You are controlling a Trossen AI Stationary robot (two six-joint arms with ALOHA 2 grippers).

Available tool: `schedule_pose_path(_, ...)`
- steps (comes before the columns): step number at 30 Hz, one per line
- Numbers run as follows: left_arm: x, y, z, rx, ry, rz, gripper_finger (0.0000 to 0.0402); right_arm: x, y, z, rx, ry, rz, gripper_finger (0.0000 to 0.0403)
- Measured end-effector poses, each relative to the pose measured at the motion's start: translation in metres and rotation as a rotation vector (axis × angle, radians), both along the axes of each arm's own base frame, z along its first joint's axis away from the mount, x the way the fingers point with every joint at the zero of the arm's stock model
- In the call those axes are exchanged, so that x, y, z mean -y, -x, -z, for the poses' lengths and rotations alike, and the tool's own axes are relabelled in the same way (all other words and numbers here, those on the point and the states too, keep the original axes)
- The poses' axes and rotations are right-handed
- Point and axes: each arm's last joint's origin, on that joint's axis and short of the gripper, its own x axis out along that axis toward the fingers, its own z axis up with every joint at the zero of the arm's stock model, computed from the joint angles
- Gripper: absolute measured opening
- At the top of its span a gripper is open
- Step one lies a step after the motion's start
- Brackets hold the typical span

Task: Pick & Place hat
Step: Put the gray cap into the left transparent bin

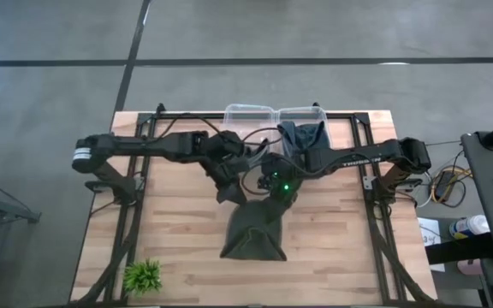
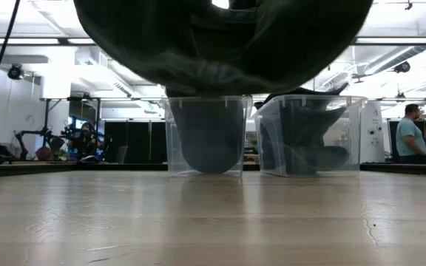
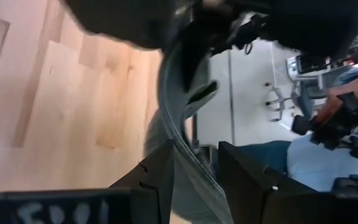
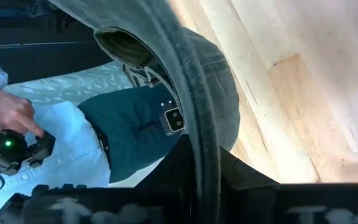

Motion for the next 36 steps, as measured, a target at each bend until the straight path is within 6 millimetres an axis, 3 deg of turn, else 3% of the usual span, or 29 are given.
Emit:
schedule_pose_path(15, 0.004, -0.009, 0.015, -0.056, 0.029, 0.036, 0.0115, 0.011, -0.003, -0.002, 0.049, 0.020, 0.022, 0.0013)
schedule_pose_path(18, 0.004, -0.007, 0.017, -0.070, 0.011, 0.048, 0.0092, 0.011, -0.003, -0.001, 0.052, 0.022, 0.022, 0.0013)
schedule_pose_path(22, 0.004, -0.006, 0.019, -0.072, -0.022, 0.054, 0.0022, 0.011, -0.003, -0.002, 0.054, 0.021, 0.022, 0.0013)
schedule_pose_path(26, 0.004, -0.006, 0.020, -0.054, -0.057, 0.074, 0.0008, 0.012, -0.003, -0.003, 0.055, 0.025, 0.026, 0.0016)
schedule_pose_path(30, 0.004, -0.003, 0.022, -0.073, -0.087, 0.094, 0.0006, 0.013, 0.002, -0.012, 0.084, 0.054, 0.052, 0.0045)
schedule_pose_path(36, 0.006, 0.005, 0.027, -0.140, -0.115, 0.121, 0.0005, 0.014, 0.020, -0.036, 0.135, 0.080, 0.084, 0.0121)
